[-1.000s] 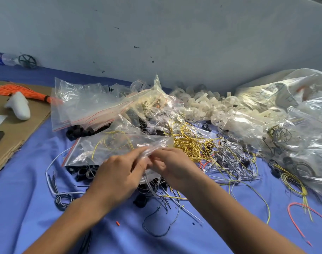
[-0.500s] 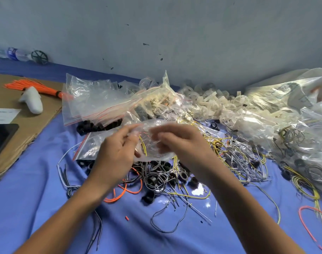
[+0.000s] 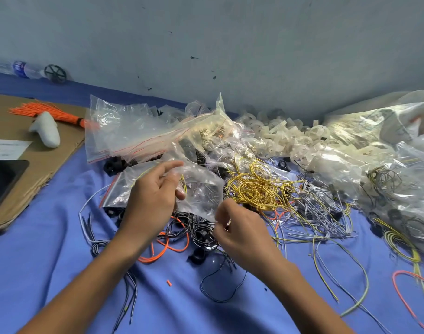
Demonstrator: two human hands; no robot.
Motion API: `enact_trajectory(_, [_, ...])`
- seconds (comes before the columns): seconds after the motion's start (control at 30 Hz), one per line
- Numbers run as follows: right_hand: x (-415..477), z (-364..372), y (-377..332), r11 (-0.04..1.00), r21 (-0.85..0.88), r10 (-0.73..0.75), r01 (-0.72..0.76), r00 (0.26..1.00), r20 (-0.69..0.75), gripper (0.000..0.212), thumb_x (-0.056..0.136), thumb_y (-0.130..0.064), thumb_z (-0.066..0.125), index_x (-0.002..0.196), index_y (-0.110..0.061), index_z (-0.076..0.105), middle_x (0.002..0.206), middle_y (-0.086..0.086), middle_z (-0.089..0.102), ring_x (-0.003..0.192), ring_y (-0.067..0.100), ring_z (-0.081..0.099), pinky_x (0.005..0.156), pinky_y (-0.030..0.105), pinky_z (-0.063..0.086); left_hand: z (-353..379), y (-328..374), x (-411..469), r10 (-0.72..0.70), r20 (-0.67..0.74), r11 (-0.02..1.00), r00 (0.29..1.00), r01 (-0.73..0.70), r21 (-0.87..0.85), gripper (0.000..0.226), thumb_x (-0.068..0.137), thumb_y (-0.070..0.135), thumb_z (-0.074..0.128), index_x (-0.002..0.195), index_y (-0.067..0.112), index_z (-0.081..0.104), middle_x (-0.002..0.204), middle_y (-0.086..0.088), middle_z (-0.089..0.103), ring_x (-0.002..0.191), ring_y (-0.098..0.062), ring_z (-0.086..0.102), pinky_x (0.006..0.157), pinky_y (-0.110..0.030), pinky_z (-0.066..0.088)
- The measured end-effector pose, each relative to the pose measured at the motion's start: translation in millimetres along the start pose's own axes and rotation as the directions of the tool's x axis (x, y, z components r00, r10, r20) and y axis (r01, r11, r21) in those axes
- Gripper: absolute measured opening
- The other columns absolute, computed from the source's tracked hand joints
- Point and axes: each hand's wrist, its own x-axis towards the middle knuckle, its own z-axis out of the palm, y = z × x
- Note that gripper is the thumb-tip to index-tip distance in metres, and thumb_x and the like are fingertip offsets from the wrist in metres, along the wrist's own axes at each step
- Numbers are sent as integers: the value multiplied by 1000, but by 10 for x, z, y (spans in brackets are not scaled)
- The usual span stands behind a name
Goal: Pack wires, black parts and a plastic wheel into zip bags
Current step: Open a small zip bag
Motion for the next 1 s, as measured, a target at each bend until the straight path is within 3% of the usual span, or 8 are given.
enact_trajectory(0.2, [-105, 0, 78, 967, -218, -45, 128, 936, 349, 35, 80, -17, 56, 111, -32, 50, 120, -9, 41, 109, 17, 37, 85, 41, 46, -55, 45, 63, -36, -80, 995, 996, 28, -95, 19, 102, 22, 53, 113, 27, 67, 59, 0, 65, 46, -9, 54, 46, -19, 45])
enact_trajectory(0.4, [-100, -22, 107, 959, -225, -123, 170, 971, 207, 21, 95, -18, 51, 113, -27, 55, 124, -7, 44, 114, 18, 40, 88, 33, 43, -33, 70, 29, -19, -47, 994, 999, 14, -112, 16, 102, 22, 54, 106, 31, 67, 59, 0, 65, 46, -8, 54, 42, -14, 39])
enact_trajectory(0.5, [-84, -120, 152, 990, -38, -136, 138, 989, 57, 13, 97, -19, 55, 108, -26, 59, 115, -11, 51, 105, 12, 48, 86, 25, 40, -39, 50, 40, -10, -42, 995, 999, 6, -97, 17, 102, 23, 53, 104, 34, 67, 61, -1, 66, 46, -10, 55, 43, -15, 41])
enact_trajectory(0.6, [-70, -257, 188, 962, 270, -17, 37, 997, -74, 9, 96, -18, 59, 100, -27, 60, 93, -19, 60, 80, 4, 58, 64, 21, 46, -43, 41, 41, 7, -36, 996, 999, -11, -91, 19, 102, 23, 53, 104, 36, 67, 62, -1, 66, 47, -10, 55, 45, -17, 43])
enact_trajectory(0.7, [-79, -376, 225, 823, 567, 149, -30, 975, -164, 11, 96, -11, 59, 97, -21, 62, 90, -3, 70, 72, 15, 64, 58, 32, 54, -53, 24, 40, 14, -34, 996, 999, -17, -86, 19, 101, 26, 52, 105, 37, 67, 63, -1, 67, 48, -10, 56, 44, -17, 43])
enact_trajectory(0.8, [-92, -483, 273, 631, 775, 340, -39, 912, -231, 11, 96, -5, 55, 100, -12, 63, 88, 7, 71, 70, 18, 65, 61, 30, 55, -61, 4, 45, 9, -27, 997, 1000, -12, -78, 18, 100, 31, 53, 106, 41, 67, 64, -2, 68, 50, -12, 57, 48, -21, 46])
enact_trajectory(0.9, [-62, -602, 291, 386, 922, 521, -26, 831, -194, 9, 97, -4, 52, 99, -8, 60, 80, 4, 69, 65, 16, 64, 62, 27, 58, -37, -4, 32, 11, -17, 998, 1000, -12, -58, 20, 92, 40, 52, 104, 48, 67, 64, -1, 68, 54, -12, 60, 51, -23, 49])
enact_trajectory(1.0, [-10, -669, 248, 143, 990, 565, 4, 821, -85, 9, 96, -1, 52, 98, -8, 58, 75, 4, 69, 63, 15, 65, 64, 26, 59, 2, -2, 3, 11, 11, 1000, 1000, -11, 14, 21, 90, 47, 52, 107, 49, 65, 67, 1, 70, 55, -16, 61, 55, -35, 54])
